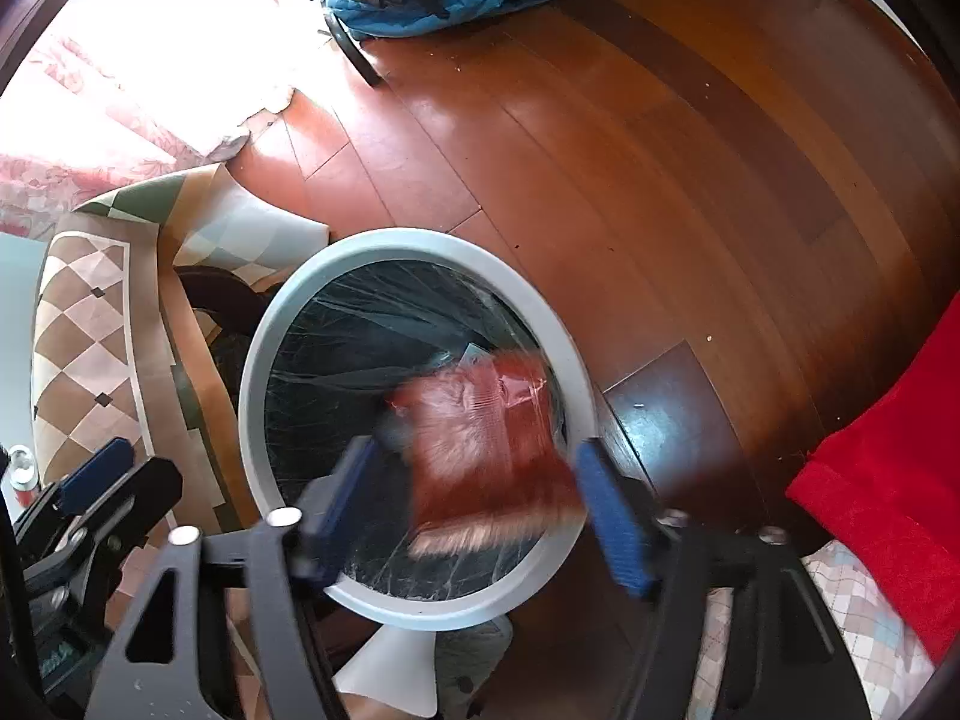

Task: Collect trash
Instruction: 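Open both grippers to drop the packet and cup into the bin, then move both tools back over the table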

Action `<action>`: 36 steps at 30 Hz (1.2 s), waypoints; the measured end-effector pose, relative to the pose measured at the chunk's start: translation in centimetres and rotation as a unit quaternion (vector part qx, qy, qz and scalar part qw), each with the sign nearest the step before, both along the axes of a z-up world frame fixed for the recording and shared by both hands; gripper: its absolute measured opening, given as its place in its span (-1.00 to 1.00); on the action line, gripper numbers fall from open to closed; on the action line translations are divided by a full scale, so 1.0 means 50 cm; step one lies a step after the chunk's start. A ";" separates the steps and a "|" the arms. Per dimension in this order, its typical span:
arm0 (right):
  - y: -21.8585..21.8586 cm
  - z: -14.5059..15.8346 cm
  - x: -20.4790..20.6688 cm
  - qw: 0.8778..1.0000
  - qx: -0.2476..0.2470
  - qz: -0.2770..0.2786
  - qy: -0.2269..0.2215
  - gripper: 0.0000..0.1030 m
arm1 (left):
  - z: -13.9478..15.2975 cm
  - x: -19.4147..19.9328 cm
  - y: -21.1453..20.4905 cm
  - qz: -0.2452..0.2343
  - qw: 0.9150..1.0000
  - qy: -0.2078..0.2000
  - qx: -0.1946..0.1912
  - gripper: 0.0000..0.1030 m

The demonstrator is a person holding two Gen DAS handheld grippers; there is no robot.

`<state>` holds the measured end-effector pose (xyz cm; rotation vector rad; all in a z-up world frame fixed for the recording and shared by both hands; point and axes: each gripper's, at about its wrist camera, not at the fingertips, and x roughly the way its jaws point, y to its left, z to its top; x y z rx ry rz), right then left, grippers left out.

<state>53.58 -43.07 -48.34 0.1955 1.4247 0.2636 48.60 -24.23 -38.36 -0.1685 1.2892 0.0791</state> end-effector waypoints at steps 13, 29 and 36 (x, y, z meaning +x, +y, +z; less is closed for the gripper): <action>-0.006 0.151 -0.071 0.996 -0.072 0.012 -0.048 1.00 | 0.104 -0.051 0.048 0.028 0.999 -0.027 0.031 0.91; 0.025 0.465 -0.248 0.988 -0.051 -0.001 -0.147 1.00 | 0.347 -0.217 0.097 0.038 0.993 -0.104 0.051 0.92; 0.101 0.619 -0.329 0.978 -0.005 0.019 -0.207 1.00 | 0.465 -0.300 0.169 0.066 0.984 -0.152 0.063 0.92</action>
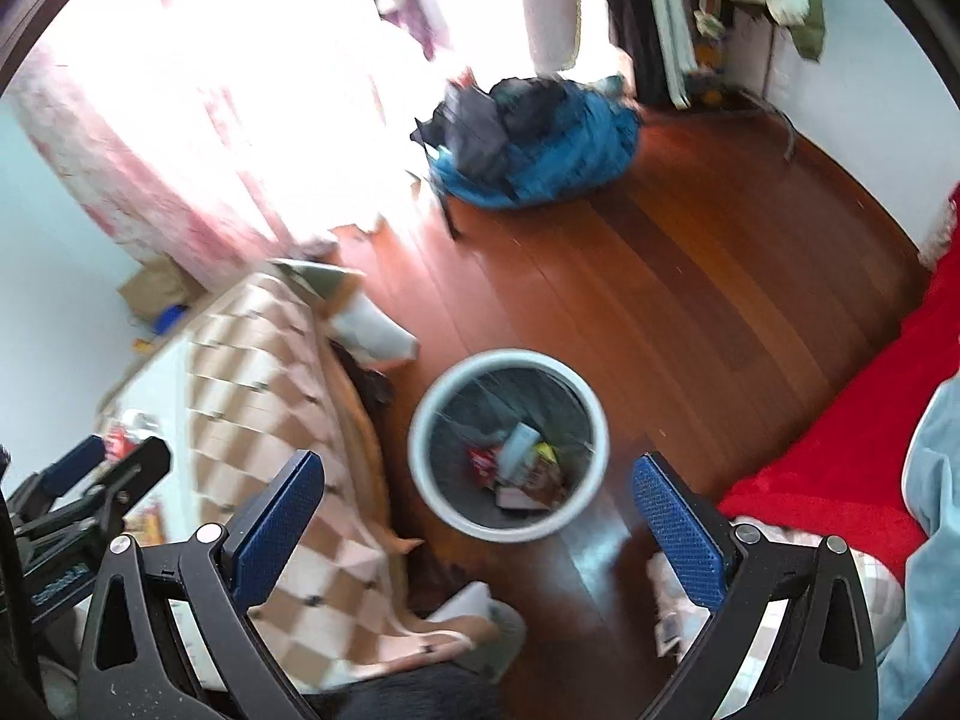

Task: Collect trash
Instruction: 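Move both tools back over the table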

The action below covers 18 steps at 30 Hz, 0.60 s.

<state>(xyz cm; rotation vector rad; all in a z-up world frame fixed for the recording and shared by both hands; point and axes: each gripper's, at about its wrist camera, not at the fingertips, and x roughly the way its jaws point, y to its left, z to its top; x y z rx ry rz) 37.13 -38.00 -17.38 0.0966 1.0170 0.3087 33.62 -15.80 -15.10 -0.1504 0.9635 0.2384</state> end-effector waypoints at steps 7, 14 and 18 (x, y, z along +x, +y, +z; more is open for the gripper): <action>0.240 0.054 -0.047 0.992 -0.006 0.127 0.000 1.00 | 0.038 -0.107 0.187 0.098 0.995 -0.018 0.015 0.92; 0.611 -0.020 -0.084 0.940 -0.099 0.326 0.019 1.00 | -0.110 -0.263 0.480 0.258 0.965 0.056 -0.006 0.92; 0.808 -0.097 -0.096 0.899 -0.163 0.406 0.033 1.00 | -0.209 -0.328 0.599 0.312 0.945 0.099 -0.008 0.92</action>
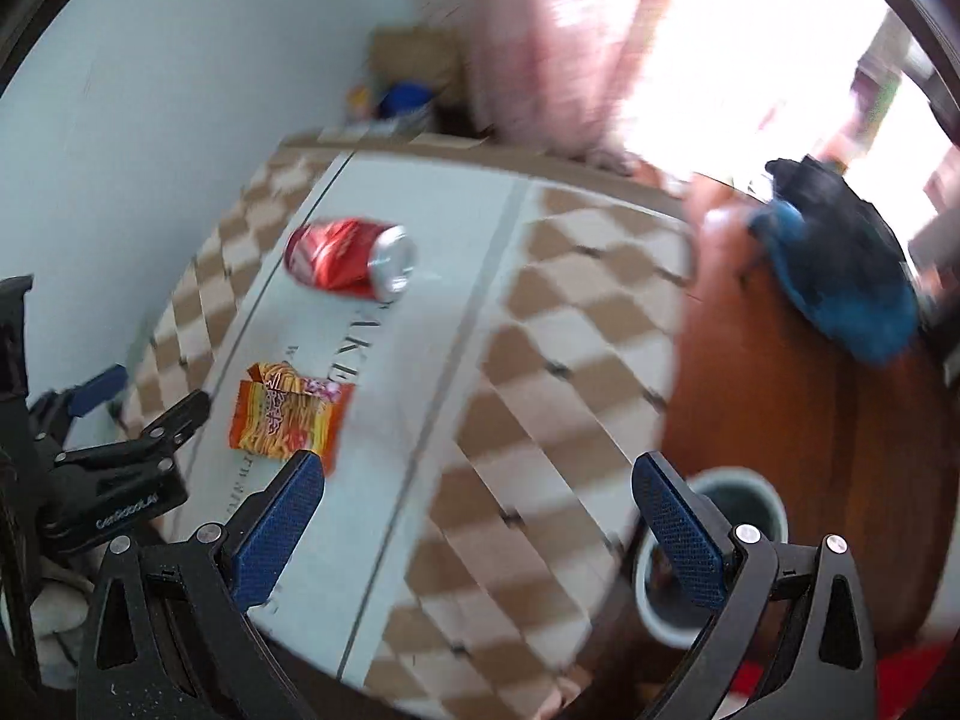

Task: Collect trash
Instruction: 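Move both tools back over the table, then grasp the red Coca-Cola can with the right gripper while the left grasps the orange snack bag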

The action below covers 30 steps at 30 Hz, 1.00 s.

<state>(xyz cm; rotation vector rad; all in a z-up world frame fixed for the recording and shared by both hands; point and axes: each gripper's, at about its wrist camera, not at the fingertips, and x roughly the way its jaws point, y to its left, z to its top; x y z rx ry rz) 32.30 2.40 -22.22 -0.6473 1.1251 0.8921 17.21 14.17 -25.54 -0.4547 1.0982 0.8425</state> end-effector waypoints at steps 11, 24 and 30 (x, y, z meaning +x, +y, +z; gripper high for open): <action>0.374 -0.172 -0.022 0.963 -0.147 0.210 -0.082 1.00 | -0.167 -0.034 0.153 0.041 0.997 0.036 -0.050 0.92; 0.466 -0.285 -0.003 0.957 -0.170 0.232 -0.031 0.87 | -0.188 -0.048 0.214 0.037 0.997 0.043 -0.050 0.92; 0.372 -0.252 0.048 0.982 -0.127 0.137 0.005 0.82 | -0.155 -0.049 0.196 0.014 0.998 0.034 -0.049 0.92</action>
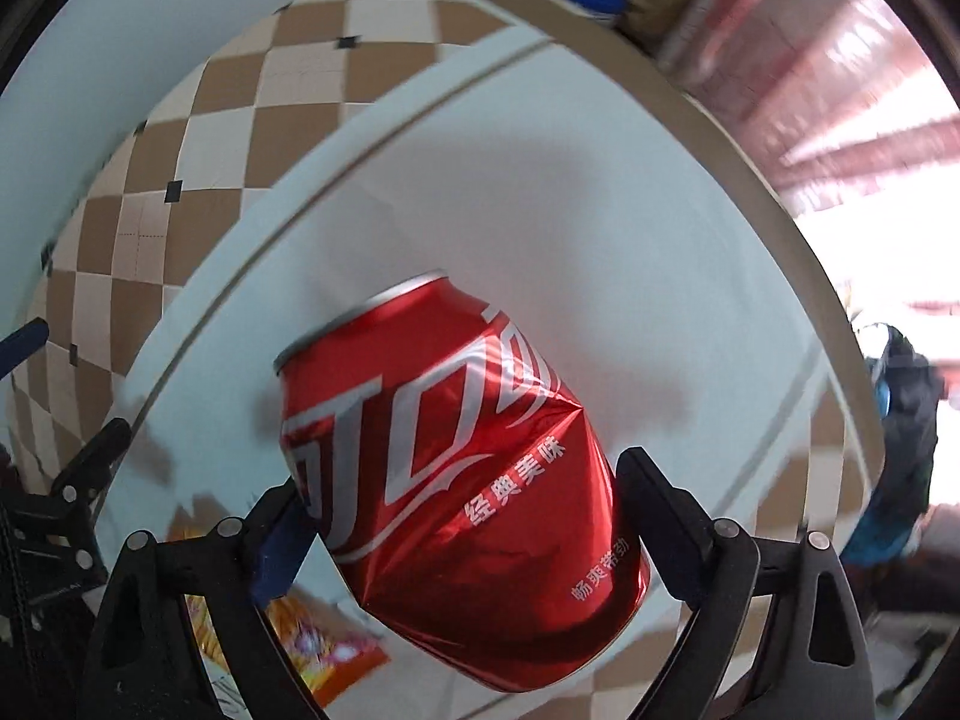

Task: Collect trash
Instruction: 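Grasp the red Coca-Cola can with the right gripper while the left grasps the orange snack bag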

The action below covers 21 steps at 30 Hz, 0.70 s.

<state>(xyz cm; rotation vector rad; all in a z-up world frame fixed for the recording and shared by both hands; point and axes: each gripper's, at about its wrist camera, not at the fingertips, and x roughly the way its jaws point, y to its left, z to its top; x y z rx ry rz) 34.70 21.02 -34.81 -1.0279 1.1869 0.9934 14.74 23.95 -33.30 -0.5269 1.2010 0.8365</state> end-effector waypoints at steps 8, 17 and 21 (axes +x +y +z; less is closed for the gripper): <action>-0.286 0.028 0.066 0.984 0.027 -0.174 0.040 0.80 | 0.075 0.066 -0.129 -0.242 0.969 -0.031 0.031 0.92; -0.439 0.003 0.082 0.971 0.010 -0.233 0.052 0.76 | 0.002 0.183 -0.274 -0.497 0.865 0.065 -0.006 0.91; -0.459 -0.009 0.067 0.973 0.006 -0.227 0.046 0.75 | -0.035 0.200 -0.300 -0.529 0.843 0.103 -0.001 0.93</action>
